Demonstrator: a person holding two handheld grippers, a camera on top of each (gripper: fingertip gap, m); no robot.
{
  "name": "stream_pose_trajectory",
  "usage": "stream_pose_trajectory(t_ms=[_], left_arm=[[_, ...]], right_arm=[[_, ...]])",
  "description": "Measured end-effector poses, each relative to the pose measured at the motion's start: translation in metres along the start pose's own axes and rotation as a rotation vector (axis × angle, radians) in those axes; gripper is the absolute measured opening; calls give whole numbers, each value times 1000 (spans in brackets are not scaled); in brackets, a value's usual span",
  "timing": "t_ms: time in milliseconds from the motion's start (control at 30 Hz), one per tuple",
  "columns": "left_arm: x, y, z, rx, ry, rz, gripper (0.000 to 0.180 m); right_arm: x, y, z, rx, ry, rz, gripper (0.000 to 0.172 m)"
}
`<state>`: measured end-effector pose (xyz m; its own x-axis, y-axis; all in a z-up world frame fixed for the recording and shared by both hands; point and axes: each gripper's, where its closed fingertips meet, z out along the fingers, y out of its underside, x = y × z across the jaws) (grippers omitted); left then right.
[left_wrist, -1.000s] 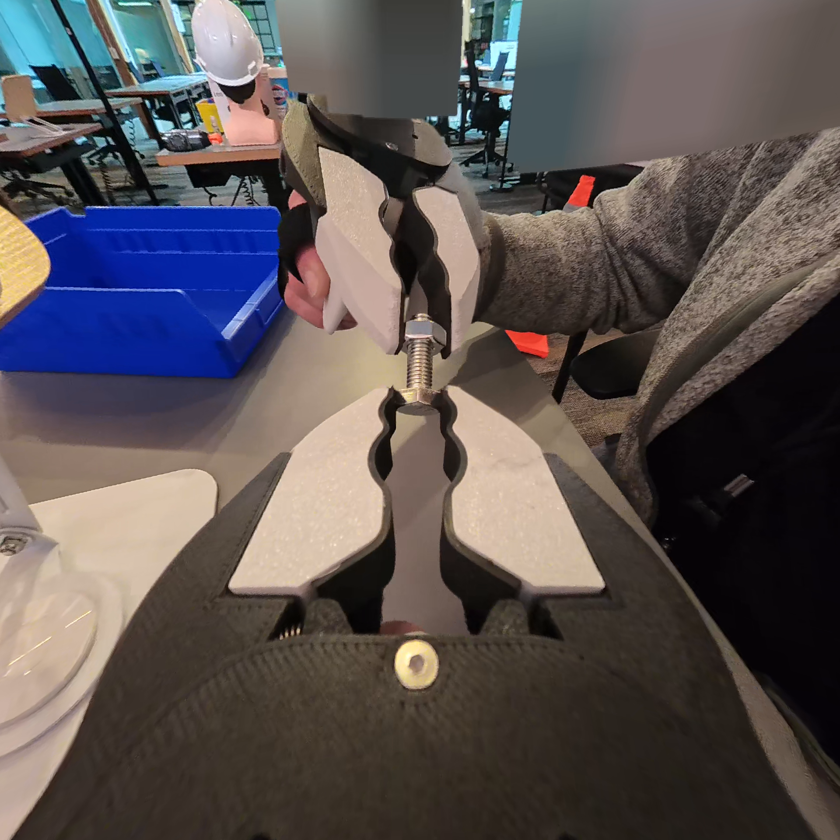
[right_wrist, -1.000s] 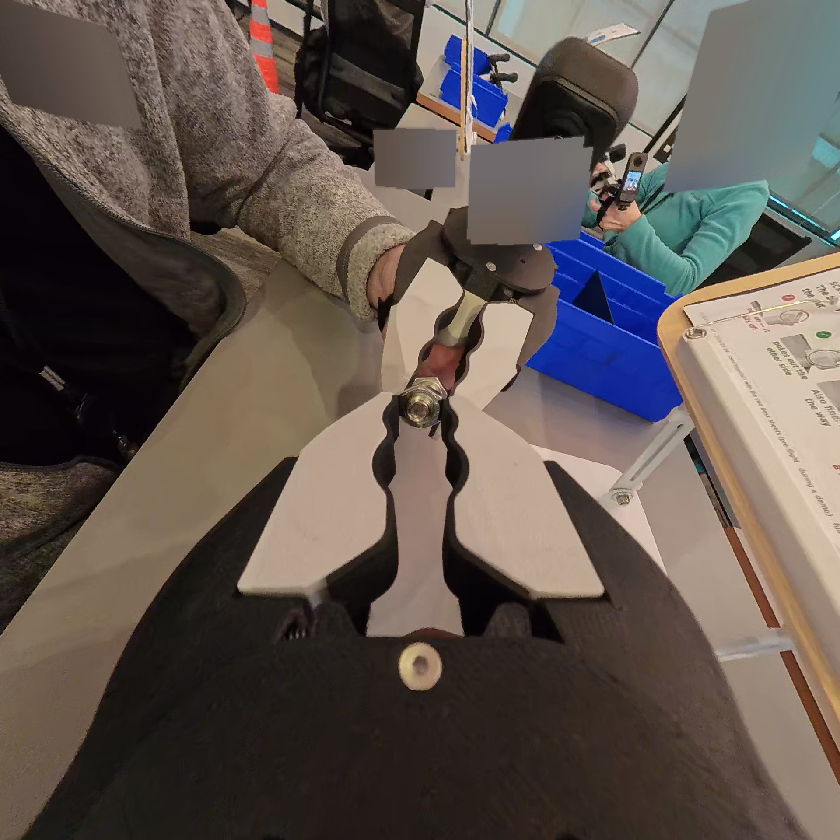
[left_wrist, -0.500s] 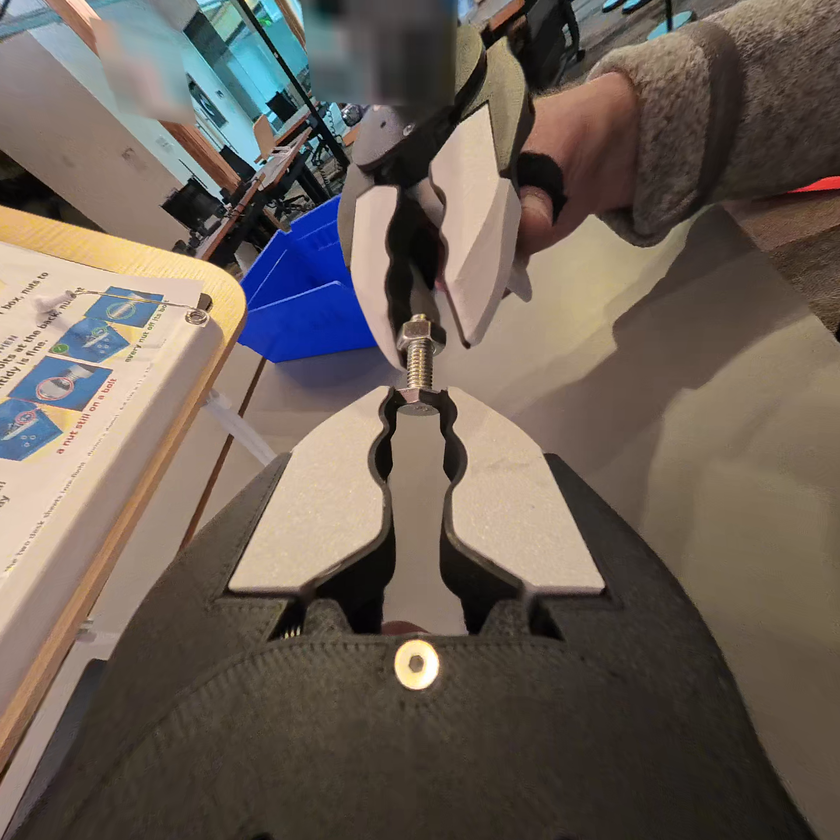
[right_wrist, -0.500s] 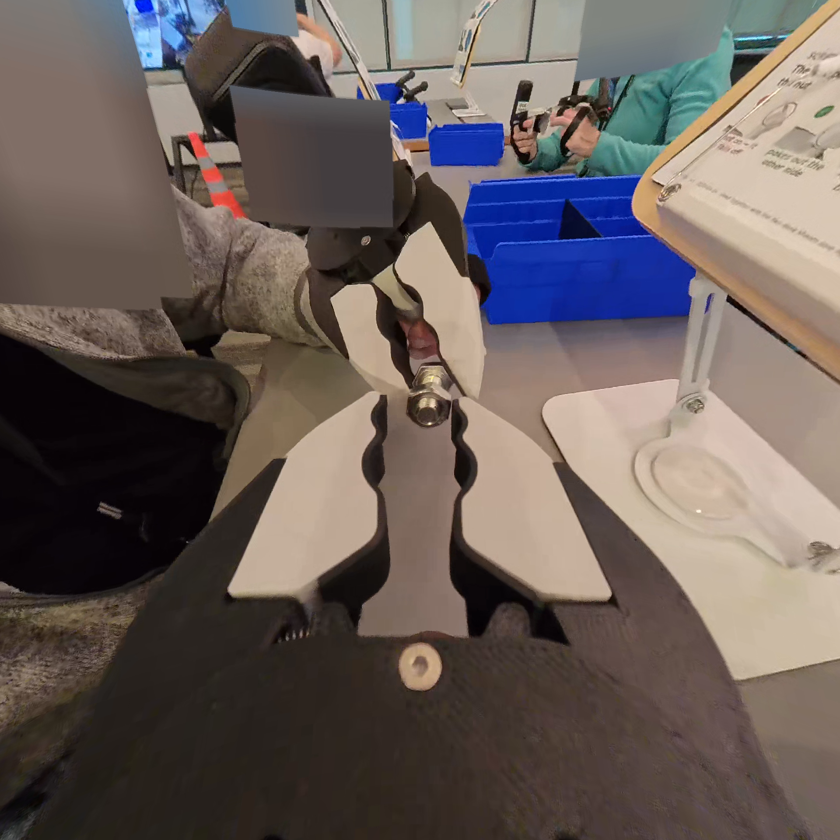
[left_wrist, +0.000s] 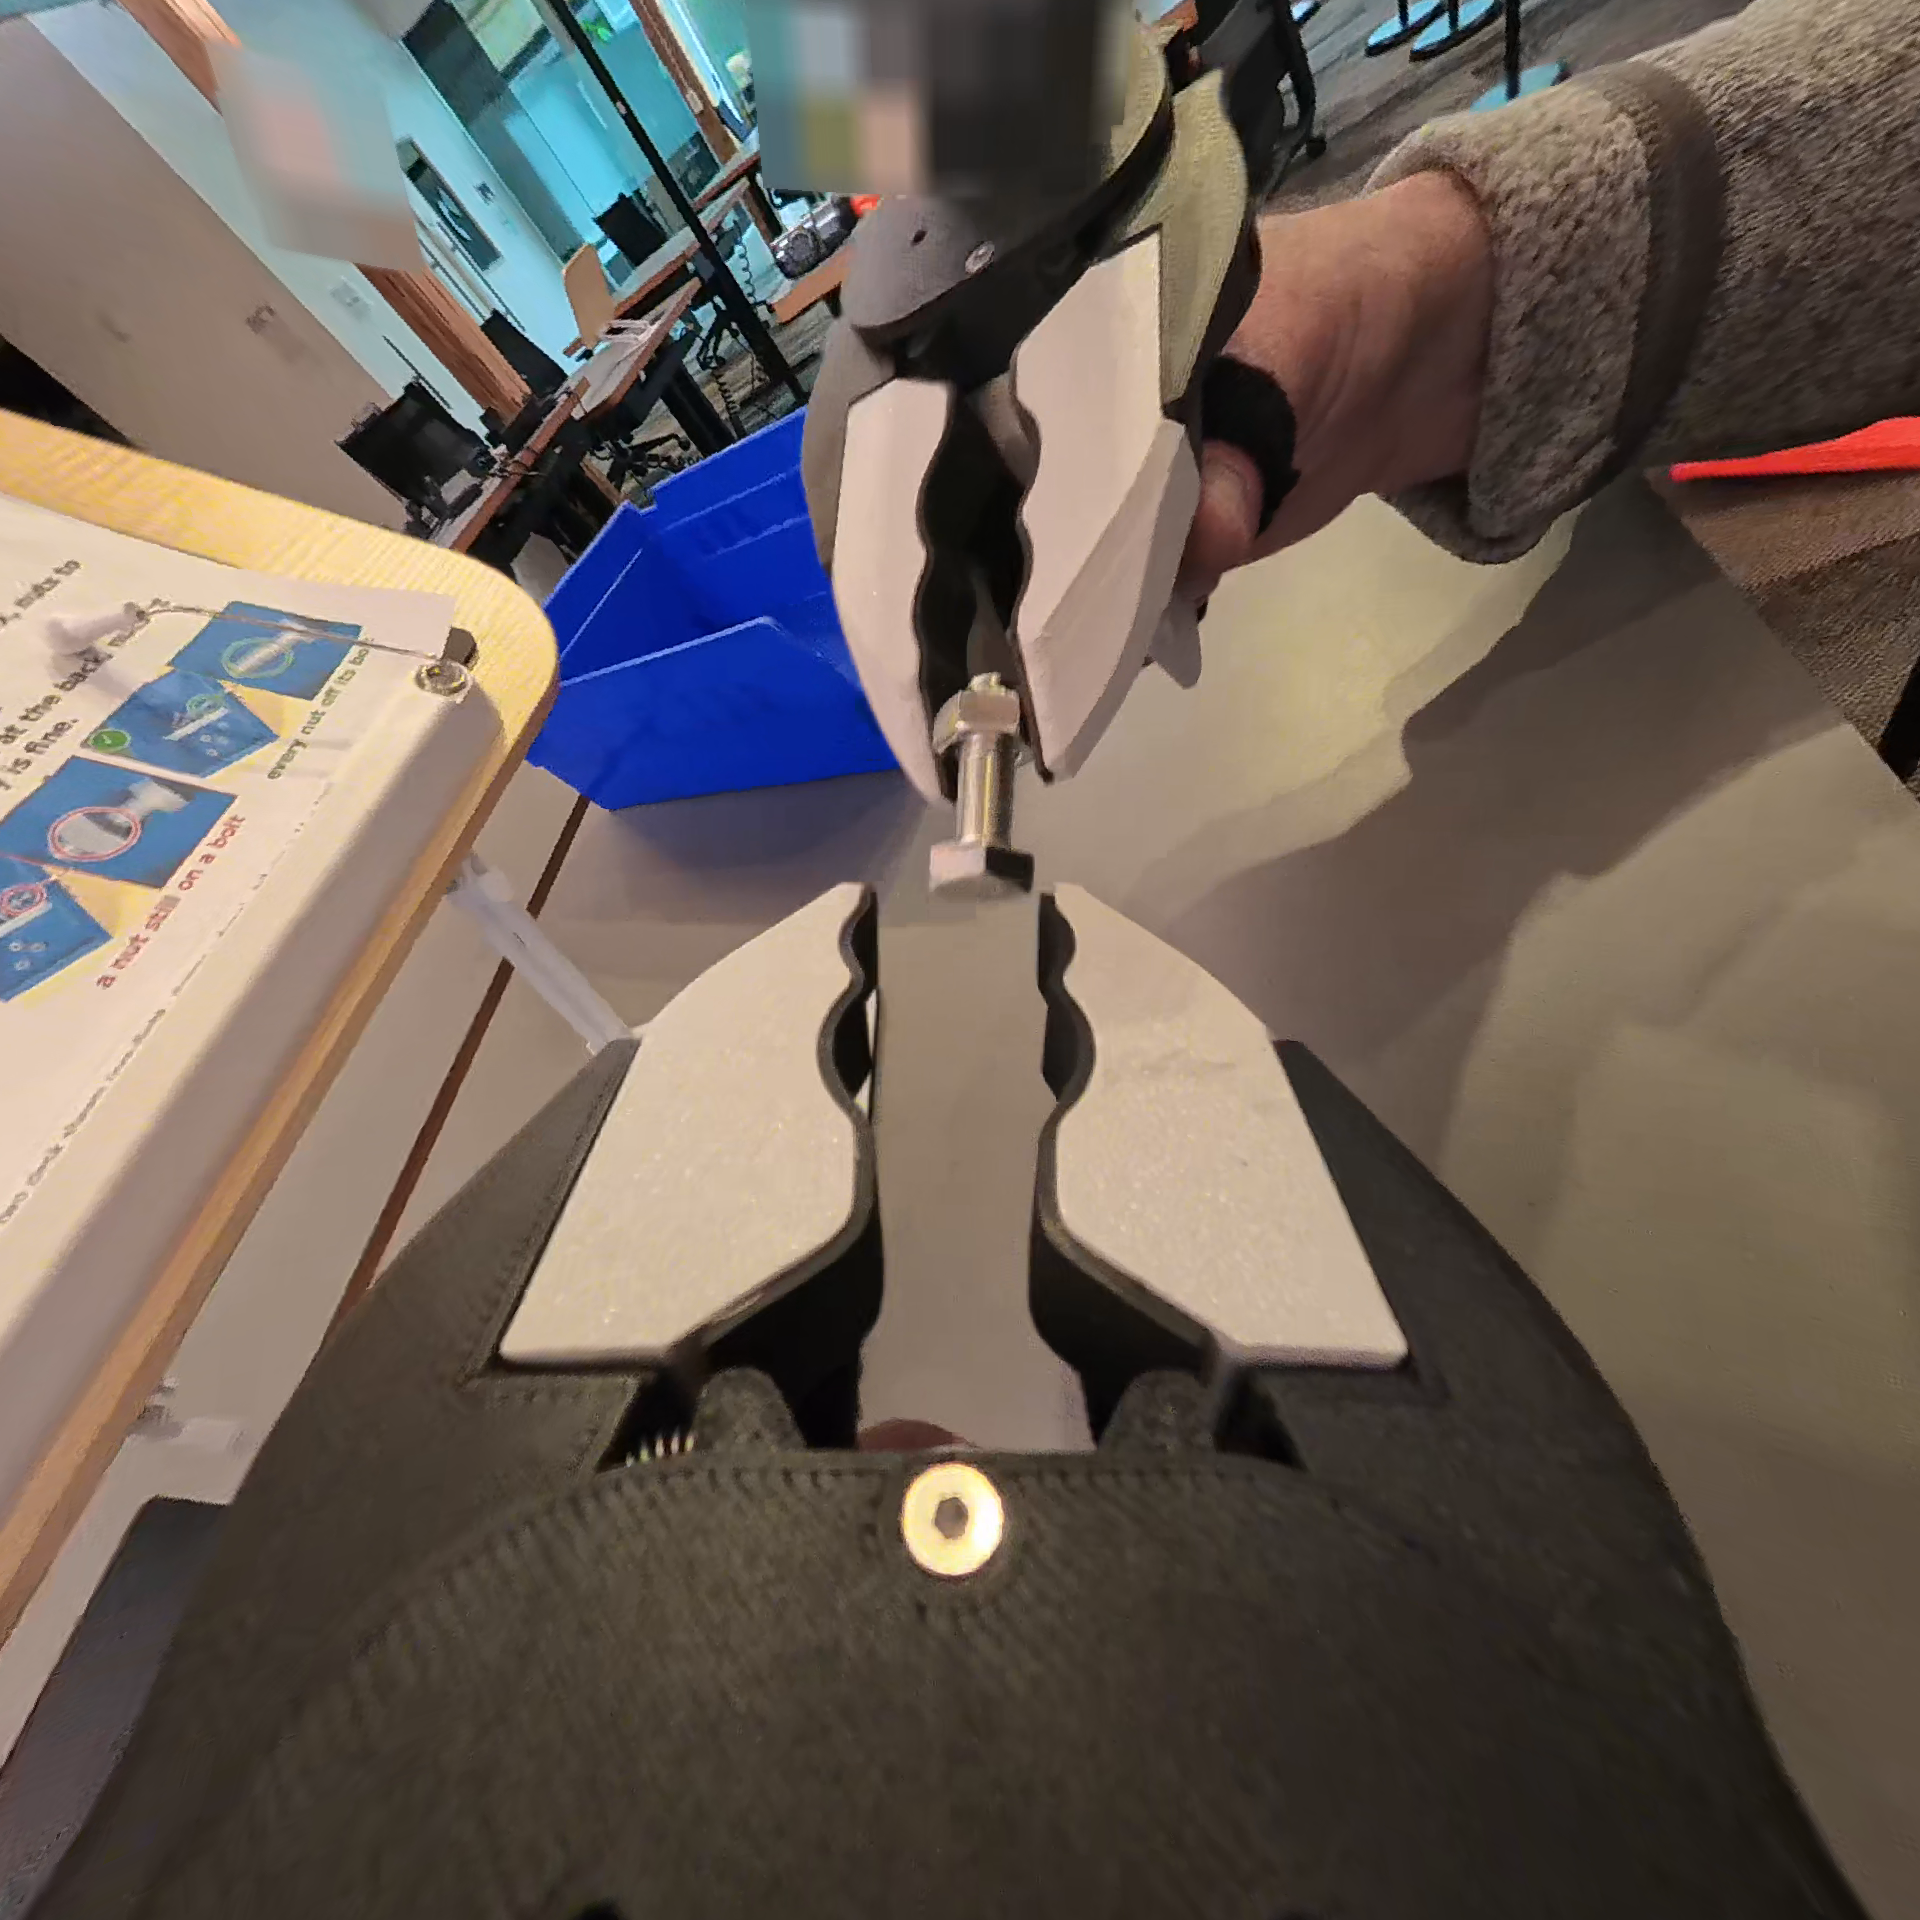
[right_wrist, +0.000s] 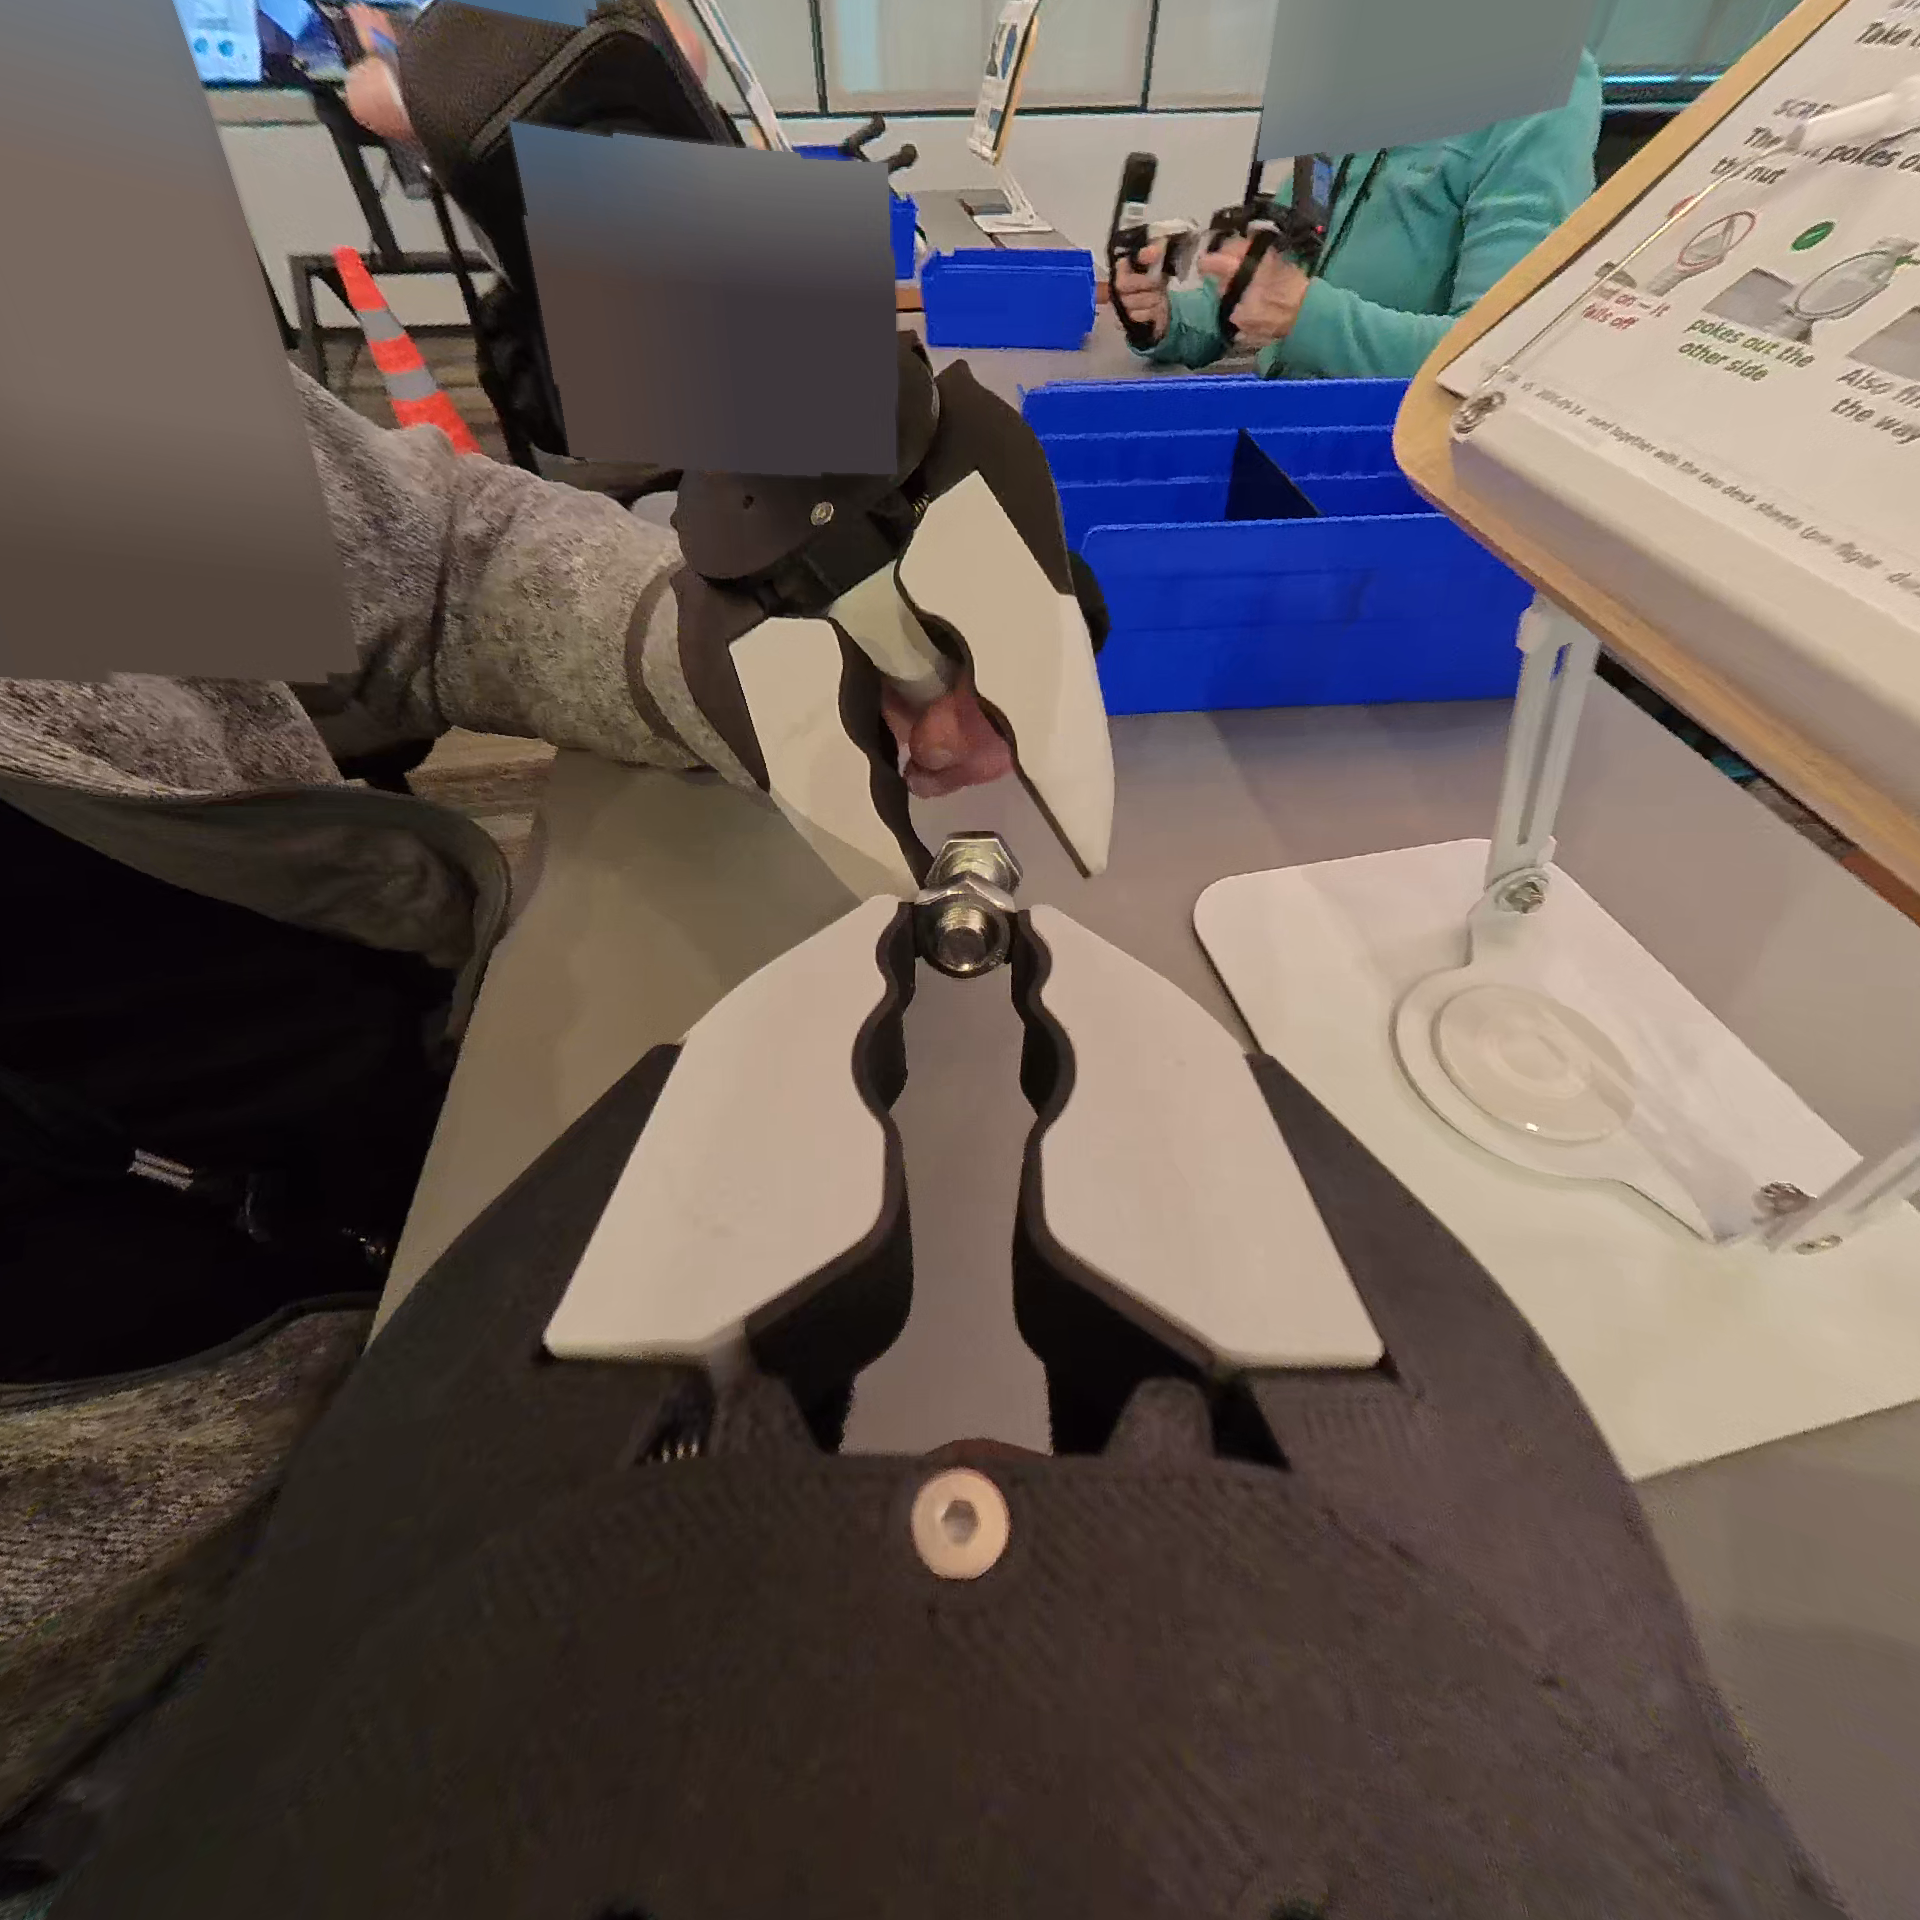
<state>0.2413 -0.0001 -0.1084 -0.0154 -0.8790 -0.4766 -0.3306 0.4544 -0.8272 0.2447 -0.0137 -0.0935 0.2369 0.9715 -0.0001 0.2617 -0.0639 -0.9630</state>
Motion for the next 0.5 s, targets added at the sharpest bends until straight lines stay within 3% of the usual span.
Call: stream_pose_trajectory(t_ms=[100, 167, 333, 500], left_arm=[[-6, 13, -7, -29, -5, -26, 25], [-5, 38, -12, -93, 15, -28, 7], [-3, 97, -26, -231, 25, -146, 0], [-6, 112, -28, -270, 2, -161, 0]], right_arm=[[3, -1, -11, -11, 35, -18, 18], [5, 0, -19, -28, 65, -30, 18], [13, -1, -46, -35, 148, -54, 18], [55, -5, -94, -28, 362, -45, 18]])
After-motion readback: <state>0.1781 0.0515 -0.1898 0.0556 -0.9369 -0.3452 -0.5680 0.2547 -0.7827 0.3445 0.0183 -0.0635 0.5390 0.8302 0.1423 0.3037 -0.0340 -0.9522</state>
